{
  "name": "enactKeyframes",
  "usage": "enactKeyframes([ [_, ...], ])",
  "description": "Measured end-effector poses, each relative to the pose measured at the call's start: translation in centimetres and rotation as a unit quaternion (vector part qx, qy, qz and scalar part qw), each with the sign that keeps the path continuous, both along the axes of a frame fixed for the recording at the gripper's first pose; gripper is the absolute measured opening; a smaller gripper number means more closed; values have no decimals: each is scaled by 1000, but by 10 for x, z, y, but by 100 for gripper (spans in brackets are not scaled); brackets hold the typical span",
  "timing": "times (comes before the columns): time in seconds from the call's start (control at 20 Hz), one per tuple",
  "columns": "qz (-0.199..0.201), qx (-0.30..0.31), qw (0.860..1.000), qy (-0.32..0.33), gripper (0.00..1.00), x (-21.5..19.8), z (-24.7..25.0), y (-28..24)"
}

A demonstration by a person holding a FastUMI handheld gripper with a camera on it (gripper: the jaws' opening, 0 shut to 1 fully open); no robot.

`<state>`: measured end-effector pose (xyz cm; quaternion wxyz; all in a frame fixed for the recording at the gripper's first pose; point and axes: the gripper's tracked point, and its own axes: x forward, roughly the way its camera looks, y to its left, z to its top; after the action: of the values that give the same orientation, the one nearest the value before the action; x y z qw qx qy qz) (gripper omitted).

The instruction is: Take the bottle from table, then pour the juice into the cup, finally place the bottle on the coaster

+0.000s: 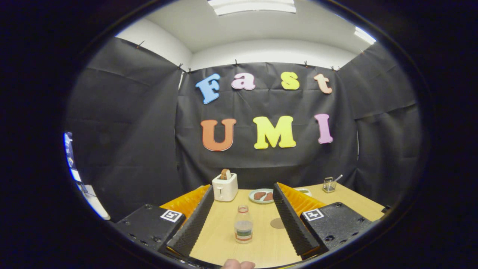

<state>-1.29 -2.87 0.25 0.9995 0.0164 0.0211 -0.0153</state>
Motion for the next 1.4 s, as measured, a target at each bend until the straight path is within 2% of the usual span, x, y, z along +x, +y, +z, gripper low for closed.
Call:
enactKeyframes([
  [0.7, -1, -1, 1000, 2, 100, 1, -17, -1],
  [1.15, -15, -11, 999, 51, 100, 4, -93, -4],
  [1.4, -17, -35, 994, 98, 100, 12, -158, -10],
])
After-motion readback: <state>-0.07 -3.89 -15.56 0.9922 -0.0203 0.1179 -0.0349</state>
